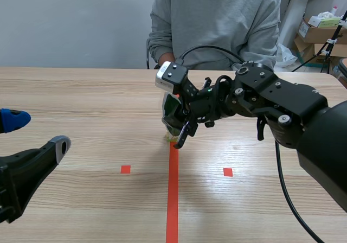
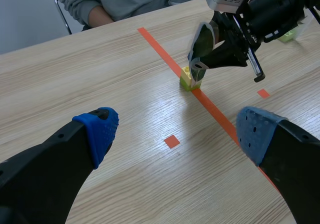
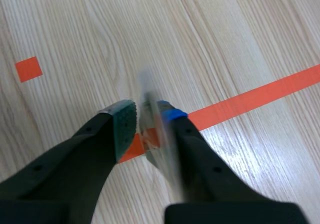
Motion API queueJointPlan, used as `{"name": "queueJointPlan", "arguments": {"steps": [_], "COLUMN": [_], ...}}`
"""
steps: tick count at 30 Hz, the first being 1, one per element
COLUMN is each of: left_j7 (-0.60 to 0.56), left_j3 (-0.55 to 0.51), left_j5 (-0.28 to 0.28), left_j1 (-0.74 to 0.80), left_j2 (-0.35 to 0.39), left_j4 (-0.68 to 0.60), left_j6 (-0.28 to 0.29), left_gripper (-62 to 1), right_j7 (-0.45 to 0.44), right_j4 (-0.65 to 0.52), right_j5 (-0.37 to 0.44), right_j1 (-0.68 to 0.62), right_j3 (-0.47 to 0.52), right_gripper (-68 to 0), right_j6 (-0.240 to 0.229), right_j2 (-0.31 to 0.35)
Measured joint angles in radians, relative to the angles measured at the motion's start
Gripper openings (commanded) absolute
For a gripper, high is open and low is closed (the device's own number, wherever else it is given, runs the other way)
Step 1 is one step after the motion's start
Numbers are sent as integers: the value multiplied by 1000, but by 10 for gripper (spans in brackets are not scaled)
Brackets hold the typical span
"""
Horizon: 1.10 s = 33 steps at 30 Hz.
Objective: Do the leaf sorting experiment
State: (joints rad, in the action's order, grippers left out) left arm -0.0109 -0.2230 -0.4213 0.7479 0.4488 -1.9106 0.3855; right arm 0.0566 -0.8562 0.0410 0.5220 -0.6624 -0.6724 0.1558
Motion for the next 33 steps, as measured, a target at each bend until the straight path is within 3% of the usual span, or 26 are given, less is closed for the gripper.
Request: {"name": "queueJointPlan", "arguments": {"steps": [6,10,14,21,27,33], "left_j7": [0,0,0,0,0,0], "left_j3": [0,0,0,0,0,0], "left_j5": [0,0,0,0,0,0], "left_j1": [0,0,0,0,0,0], "left_j2": [0,0,0,0,0,0], "left_j4": [0,0,0,0,0,0], "left_j6": [0,0,0,0,0,0], "left_gripper": [-99,-99,-99,-99,-99,-99], "right_j7": [5,55,171,270,306,327], "right_j4": [0,0,-23,-224,-423,-512], "right_j5": [0,3,125,261,291,304], "right_j1": [0,0,-7,-111,-313,-482], "right_j3": [23,64,143,322,512,700], "right_gripper": [-662,-662,-662,-662,-662,-662], "right_j6": [-1,8,21,40,75,74], "right_j2": [0,0,8,107,192,204]}}
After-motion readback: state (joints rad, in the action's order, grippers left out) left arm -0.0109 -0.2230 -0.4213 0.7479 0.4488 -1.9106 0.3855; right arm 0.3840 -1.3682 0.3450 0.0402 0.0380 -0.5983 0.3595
